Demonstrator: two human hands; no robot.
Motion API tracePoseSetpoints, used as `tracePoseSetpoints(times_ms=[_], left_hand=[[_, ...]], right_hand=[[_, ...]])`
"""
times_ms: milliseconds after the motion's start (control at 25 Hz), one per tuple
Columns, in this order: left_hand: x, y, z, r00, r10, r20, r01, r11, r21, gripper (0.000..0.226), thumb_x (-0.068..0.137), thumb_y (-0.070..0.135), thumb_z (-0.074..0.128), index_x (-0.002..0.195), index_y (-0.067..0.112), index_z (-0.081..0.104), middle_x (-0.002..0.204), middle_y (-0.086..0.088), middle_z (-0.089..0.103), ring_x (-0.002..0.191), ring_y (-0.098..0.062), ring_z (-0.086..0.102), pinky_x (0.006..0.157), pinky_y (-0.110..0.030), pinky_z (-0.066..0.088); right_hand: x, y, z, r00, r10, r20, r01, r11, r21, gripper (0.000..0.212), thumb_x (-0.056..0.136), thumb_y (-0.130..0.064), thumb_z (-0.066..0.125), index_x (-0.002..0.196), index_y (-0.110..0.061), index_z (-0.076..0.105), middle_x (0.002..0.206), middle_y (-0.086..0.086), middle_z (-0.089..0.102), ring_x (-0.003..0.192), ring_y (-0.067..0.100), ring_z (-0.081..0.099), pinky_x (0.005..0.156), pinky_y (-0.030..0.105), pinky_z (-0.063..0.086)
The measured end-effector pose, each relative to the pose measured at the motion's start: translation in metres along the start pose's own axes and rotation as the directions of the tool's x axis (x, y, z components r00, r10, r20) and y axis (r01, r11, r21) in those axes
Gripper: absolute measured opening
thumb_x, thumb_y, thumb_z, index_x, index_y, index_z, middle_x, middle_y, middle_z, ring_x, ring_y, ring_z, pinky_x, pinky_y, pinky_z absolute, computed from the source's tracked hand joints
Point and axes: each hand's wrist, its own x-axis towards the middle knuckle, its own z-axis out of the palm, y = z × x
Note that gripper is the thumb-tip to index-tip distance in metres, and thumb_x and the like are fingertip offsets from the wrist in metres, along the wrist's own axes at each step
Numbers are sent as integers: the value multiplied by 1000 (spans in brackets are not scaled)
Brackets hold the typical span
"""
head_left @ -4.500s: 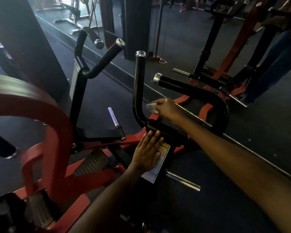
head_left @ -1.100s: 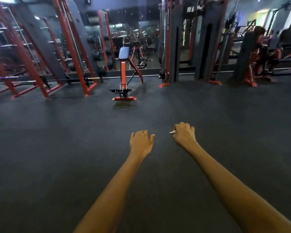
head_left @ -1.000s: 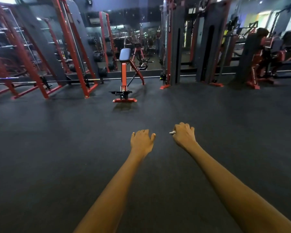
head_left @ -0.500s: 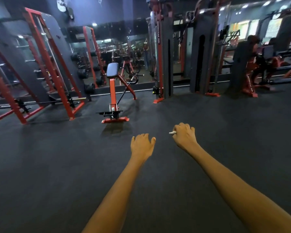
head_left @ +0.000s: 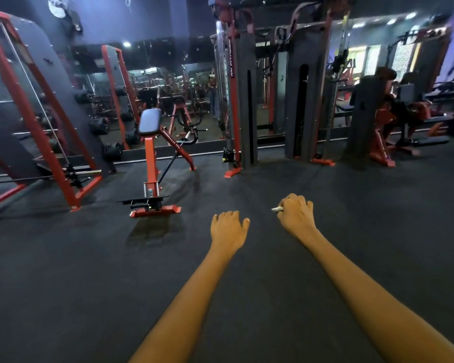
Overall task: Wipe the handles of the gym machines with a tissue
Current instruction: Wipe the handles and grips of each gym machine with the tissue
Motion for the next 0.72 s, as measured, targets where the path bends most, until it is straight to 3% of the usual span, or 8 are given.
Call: tracePoseSetpoints(times_ms=[280, 720], left_hand=[[244, 43, 29, 996, 74, -45, -73, 997, 11, 47, 101, 42, 38, 133, 11, 54, 134, -6, 58, 127, -22, 48, 111, -37, 27], [657, 103, 111, 978, 210, -4, -210, 977, -31, 51, 103, 44, 36, 141, 11, 46, 141, -7, 52, 132, -24, 44, 114, -39, 27]], right_hand=[[228, 55, 51, 1000, 21, 13, -20, 999, -49, 25, 89, -19, 52, 108, -11, 67, 112, 8, 57, 107, 29, 49, 96, 42, 34], [594, 173, 161, 993, 121, 12, -118, 984, -130, 23, 91, -21, 53, 107, -13, 67, 110, 8, 57, 108, 28, 49, 95, 42, 34]])
